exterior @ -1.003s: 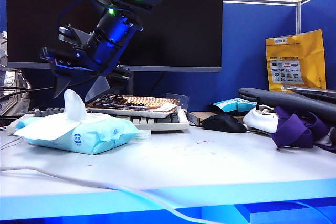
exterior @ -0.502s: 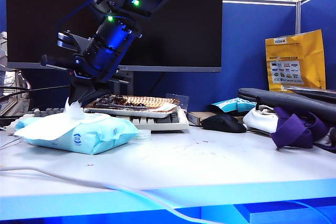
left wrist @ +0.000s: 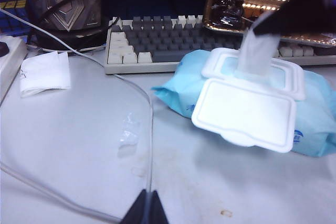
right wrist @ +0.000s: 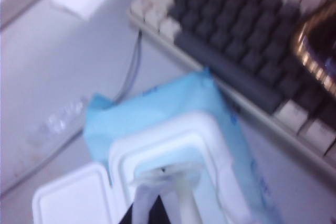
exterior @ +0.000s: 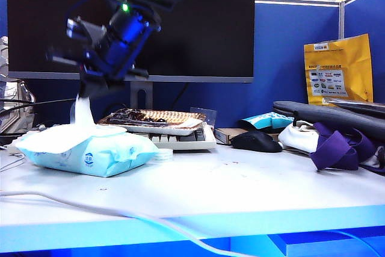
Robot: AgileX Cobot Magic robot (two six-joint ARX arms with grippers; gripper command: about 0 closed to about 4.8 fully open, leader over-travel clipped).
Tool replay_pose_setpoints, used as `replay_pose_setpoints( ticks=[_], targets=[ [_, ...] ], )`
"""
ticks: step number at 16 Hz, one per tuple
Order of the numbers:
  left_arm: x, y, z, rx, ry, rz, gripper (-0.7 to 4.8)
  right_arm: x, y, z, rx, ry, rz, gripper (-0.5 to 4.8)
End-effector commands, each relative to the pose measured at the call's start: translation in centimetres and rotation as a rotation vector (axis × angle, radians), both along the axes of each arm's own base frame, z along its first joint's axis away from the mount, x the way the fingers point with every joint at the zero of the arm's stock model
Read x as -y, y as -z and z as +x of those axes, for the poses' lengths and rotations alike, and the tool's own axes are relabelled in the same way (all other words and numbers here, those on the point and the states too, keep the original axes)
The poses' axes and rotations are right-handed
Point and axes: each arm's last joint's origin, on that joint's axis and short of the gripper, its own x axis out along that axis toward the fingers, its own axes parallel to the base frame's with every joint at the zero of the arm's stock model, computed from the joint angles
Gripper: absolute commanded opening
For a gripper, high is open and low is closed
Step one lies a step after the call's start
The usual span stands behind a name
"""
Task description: Pull out a wet wipe from the sky blue wet wipes packet and place it on the table.
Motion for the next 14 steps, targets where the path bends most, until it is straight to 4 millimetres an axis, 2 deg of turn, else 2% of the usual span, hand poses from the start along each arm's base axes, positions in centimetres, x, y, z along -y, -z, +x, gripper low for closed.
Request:
replay_pose_setpoints(
  ticks=[1,10,14],
  targets=[
    [0.0,0.1,0.0,-0.009,0.003,0.004,-0.05,-0.2,-2.8,-0.1,0.084,-0.005,0.038,-0.06],
    [0.0,0.1,0.0,-0.009,0.003,0.004,-0.05,0.0,-7.0,-0.1,0.182,0.026,0.064,-0.06],
    [0.0,0.1,0.0,-0.009,0.003,0.004,-0.05,0.6,-10.7,-0.4,0.290,0.041,0.059,-0.06]
  ],
)
